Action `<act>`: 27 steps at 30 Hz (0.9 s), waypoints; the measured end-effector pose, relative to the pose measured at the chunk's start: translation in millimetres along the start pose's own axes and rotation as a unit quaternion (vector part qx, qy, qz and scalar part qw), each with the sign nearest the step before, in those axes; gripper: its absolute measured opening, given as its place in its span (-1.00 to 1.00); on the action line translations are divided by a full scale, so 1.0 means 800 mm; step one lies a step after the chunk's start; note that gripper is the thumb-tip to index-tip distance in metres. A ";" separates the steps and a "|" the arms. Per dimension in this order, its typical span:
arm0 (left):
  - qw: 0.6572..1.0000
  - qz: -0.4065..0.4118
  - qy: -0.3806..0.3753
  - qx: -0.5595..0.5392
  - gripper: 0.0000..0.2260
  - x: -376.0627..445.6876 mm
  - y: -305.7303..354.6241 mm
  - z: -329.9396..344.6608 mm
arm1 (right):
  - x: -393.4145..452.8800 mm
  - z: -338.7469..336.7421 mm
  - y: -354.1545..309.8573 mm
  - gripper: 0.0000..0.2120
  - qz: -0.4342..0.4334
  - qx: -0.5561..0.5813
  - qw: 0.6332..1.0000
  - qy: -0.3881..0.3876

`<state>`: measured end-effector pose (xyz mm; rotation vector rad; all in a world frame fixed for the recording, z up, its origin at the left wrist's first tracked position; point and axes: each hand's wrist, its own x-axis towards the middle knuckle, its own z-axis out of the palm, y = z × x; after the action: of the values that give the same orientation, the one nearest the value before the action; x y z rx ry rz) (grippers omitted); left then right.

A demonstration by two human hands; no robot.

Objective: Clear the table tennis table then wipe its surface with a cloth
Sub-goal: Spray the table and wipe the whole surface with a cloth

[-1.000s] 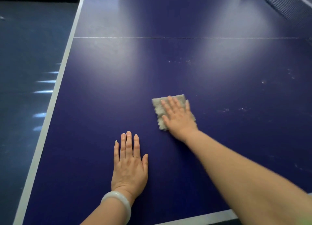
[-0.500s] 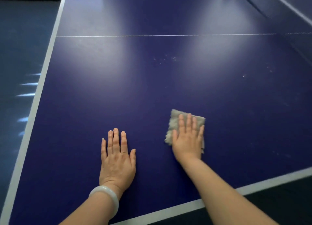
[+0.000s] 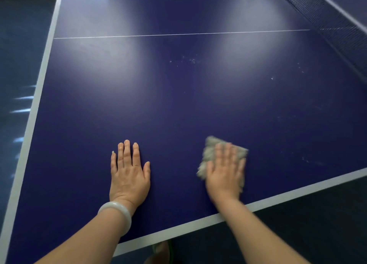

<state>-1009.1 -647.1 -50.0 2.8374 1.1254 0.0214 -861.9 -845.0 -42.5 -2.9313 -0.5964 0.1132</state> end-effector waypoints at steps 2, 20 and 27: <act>1.000 -0.002 0.002 -0.001 -0.37 0.001 0.000 0.000 | -0.043 0.005 -0.010 -0.41 -0.171 -0.034 0.984 -0.038; 0.992 0.068 -0.043 -0.096 -0.49 0.023 0.185 -0.026 | -0.016 -0.020 0.124 -0.40 -0.048 -0.063 0.996 -0.032; 0.995 -0.070 -0.045 -0.055 -0.34 0.004 0.304 0.007 | 0.014 -0.033 0.233 -0.38 -0.193 -0.070 0.977 -0.054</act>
<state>-840.1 -821.5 -34.4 2.6306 1.2589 -0.0507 -777.9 -1013.6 -46.7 -2.8863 -1.2217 0.1934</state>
